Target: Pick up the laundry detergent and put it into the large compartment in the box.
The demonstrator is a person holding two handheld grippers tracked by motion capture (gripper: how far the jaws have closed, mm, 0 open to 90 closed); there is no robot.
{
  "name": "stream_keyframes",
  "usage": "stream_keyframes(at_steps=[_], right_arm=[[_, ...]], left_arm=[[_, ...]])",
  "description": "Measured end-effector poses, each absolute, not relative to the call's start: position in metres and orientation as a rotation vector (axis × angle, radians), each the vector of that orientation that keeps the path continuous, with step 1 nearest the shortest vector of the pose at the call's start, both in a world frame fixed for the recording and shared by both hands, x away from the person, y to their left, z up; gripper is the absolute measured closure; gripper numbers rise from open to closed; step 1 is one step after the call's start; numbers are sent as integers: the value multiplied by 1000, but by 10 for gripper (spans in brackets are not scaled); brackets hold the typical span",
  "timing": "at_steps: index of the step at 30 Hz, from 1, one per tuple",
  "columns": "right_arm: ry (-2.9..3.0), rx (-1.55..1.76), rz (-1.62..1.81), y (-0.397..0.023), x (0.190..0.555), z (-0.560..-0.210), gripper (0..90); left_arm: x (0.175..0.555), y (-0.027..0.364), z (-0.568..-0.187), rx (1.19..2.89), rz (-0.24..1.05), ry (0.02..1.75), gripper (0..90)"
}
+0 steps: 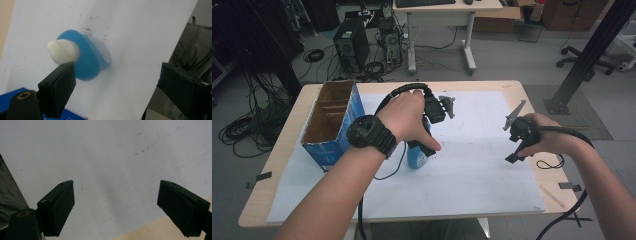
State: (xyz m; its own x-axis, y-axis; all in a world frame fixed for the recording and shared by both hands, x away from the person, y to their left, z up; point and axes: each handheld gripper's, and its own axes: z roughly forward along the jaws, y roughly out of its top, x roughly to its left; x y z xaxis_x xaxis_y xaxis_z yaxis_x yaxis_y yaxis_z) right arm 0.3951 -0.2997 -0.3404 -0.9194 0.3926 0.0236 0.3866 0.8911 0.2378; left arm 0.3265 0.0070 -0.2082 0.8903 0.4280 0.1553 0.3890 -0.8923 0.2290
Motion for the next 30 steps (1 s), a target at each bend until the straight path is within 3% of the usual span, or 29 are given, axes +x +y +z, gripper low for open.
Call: stream_keyframes(at_steps=[10,30], right_arm=[[3032,620,373,-298,396,-342,143],[3032,608,374,-297,397,-339,143]], left_arm=[[337,8,-206,2809,305,854,158],[359,10,-204,2742,293,1088,152]])
